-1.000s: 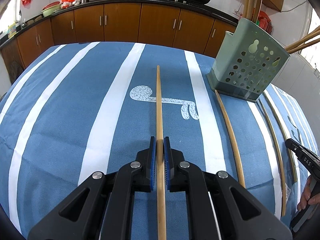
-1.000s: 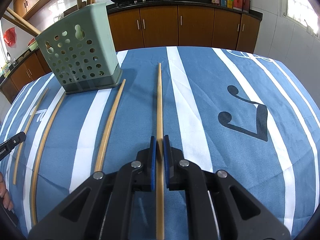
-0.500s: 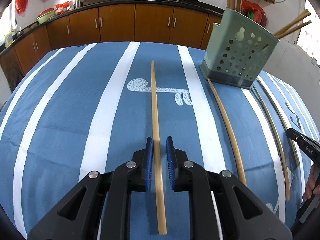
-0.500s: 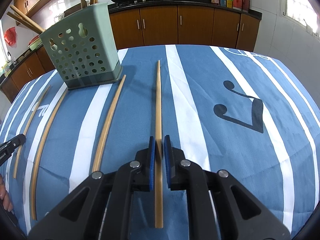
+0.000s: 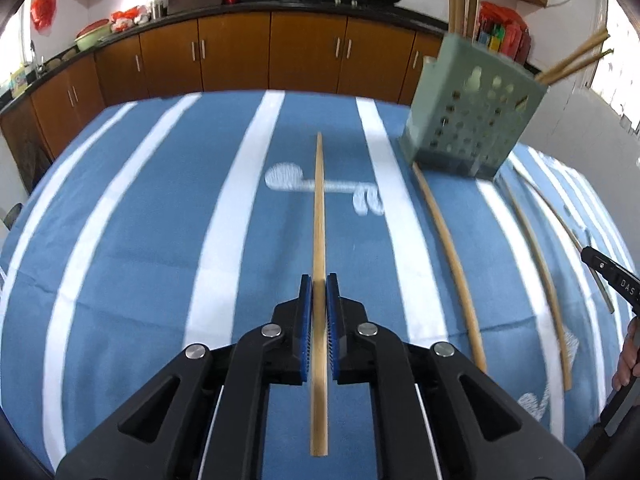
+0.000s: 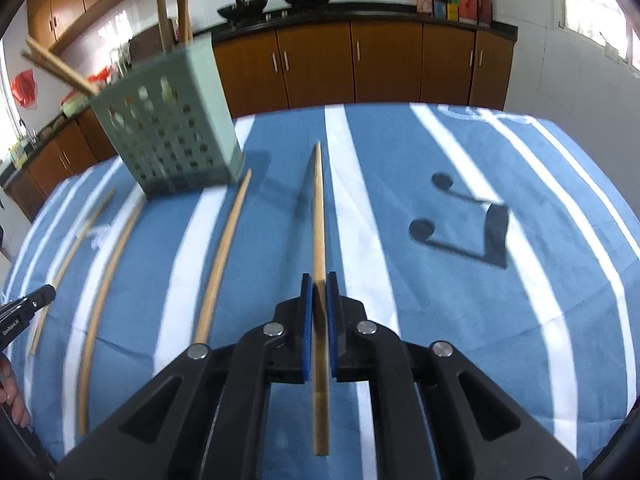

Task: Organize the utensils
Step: 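Lift the right tool's chopstick upright above the holder while the left tool lifts its own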

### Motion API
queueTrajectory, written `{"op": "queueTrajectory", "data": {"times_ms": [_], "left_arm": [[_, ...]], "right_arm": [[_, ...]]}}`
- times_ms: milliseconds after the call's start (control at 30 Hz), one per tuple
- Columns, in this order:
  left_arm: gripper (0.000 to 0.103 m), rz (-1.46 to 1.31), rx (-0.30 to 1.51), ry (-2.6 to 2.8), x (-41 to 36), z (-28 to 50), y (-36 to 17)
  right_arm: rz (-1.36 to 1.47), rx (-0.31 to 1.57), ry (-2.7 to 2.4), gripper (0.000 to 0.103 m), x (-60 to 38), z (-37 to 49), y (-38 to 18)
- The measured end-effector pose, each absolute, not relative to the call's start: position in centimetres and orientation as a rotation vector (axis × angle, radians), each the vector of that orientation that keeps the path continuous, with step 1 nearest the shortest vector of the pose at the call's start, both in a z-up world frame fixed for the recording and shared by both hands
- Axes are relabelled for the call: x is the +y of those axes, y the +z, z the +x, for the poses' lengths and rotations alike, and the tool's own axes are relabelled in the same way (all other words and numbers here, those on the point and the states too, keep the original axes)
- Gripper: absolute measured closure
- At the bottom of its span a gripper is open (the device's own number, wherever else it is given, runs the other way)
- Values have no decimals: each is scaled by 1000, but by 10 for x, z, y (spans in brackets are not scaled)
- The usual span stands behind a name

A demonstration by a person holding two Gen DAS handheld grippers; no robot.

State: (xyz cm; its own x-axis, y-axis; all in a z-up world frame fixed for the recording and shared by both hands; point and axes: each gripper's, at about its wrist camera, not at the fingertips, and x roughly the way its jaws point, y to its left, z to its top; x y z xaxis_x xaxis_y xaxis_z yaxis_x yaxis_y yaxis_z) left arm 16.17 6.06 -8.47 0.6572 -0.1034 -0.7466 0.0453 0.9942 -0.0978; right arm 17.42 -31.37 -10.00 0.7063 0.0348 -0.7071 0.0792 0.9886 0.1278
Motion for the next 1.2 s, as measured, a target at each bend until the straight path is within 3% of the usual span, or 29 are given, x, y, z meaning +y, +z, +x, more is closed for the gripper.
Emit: {"op": "queueTrajectory", "data": {"times_ms": [433,800,1200], "left_arm": [[95,-93,683,-106,62,153,-22],[95,-74,900,-148,36,156,-99],[96,9,867,-131,30,148,-108]], "right_arm": [[193,588,-24,95,-326,157,-35],[190,622,-19,95,-323,156,-43],[197,633,-18,95,-322,159,-49]]}}
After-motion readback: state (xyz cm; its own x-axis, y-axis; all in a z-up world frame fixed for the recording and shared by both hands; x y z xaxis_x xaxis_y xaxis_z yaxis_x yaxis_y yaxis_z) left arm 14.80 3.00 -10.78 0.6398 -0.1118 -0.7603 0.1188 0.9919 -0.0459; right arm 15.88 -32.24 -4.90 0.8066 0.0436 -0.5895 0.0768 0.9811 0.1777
